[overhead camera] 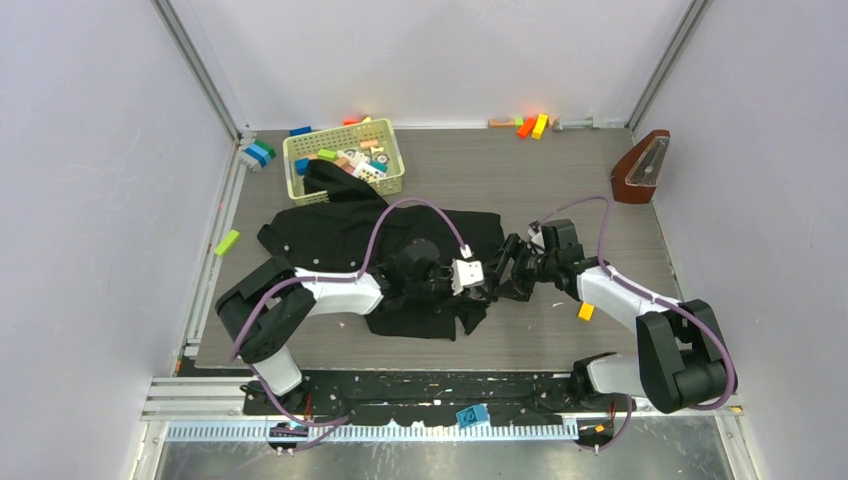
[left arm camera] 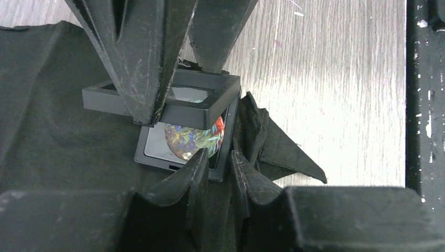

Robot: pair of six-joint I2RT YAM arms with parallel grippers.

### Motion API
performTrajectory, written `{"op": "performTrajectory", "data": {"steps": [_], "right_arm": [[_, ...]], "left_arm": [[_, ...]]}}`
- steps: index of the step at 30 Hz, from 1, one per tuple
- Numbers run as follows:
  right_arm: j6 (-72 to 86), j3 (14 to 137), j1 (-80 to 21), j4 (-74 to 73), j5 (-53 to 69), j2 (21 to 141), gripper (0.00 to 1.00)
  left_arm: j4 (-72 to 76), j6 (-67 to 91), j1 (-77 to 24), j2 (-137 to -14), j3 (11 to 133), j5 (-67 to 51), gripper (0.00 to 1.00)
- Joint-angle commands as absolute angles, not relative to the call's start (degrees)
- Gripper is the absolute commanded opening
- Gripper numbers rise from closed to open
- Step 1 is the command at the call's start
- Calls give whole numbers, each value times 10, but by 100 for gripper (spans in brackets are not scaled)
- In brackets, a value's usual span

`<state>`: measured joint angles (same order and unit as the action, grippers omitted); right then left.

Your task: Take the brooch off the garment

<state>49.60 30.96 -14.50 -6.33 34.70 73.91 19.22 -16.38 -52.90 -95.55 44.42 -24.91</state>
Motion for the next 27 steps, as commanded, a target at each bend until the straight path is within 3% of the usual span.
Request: {"op": "performTrajectory", "data": {"steps": [1,19,27], "right_arm": [[459,324,-146,-96,307,740,32],[363,409,-145,-365,15,688,30],[360,465,-145,-433,-128,739,32]], "left_arm": [[209,-139,-533,-965,468,-276,25],[258,-118,-531,-869,400,-199,25],[249,-90,-531,-825,384,-144,24]]}}
